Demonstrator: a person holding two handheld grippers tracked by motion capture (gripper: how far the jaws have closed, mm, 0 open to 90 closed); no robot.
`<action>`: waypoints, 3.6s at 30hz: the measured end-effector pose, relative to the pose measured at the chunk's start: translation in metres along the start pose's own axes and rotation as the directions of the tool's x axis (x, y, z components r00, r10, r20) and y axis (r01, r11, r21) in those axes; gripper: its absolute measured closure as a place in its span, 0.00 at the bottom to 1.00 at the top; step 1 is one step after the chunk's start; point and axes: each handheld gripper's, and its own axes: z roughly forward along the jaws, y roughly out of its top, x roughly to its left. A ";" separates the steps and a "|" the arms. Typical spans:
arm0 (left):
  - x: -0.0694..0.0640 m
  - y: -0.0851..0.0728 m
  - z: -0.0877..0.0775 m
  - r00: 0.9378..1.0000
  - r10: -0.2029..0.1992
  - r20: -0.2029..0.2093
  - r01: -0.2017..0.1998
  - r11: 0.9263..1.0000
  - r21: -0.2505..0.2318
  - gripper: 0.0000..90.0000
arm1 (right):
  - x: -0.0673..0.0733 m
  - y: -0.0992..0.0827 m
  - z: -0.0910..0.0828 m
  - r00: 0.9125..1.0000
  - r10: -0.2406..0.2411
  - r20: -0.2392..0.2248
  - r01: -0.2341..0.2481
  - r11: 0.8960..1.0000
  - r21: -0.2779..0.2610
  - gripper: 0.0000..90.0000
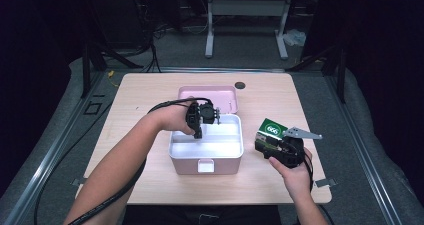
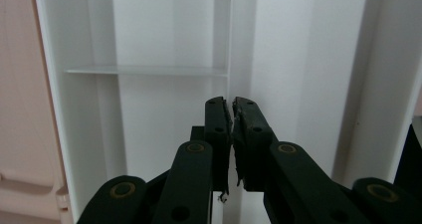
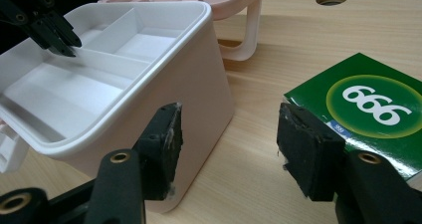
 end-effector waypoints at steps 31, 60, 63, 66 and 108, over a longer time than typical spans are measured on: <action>0.007 0.014 0.013 0.999 0.019 0.048 -0.021 0.999 0.047 0.99 | -0.004 -0.005 0.007 1.000 0.014 -0.005 -0.014 1.000 0.028 0.48; 0.002 0.011 0.004 1.000 0.021 0.009 -0.021 1.000 0.019 0.99 | -0.006 -0.006 0.007 1.000 0.026 -0.013 -0.026 0.999 0.030 0.47; 0.002 0.010 0.000 1.000 0.021 0.007 -0.021 1.000 0.013 0.99 | -0.006 -0.006 0.007 1.000 0.027 -0.013 -0.026 0.999 0.031 0.47; 0.002 0.010 -0.005 1.000 0.021 -0.004 -0.021 1.000 0.000 0.99 | -0.007 -0.006 0.007 0.999 0.032 -0.012 -0.032 0.999 0.028 0.47; 0.003 -0.199 -0.047 0.942 -0.334 -0.023 0.334 0.942 0.013 0.99 | -0.009 -0.007 0.006 0.999 0.033 0.003 -0.033 0.999 0.032 0.47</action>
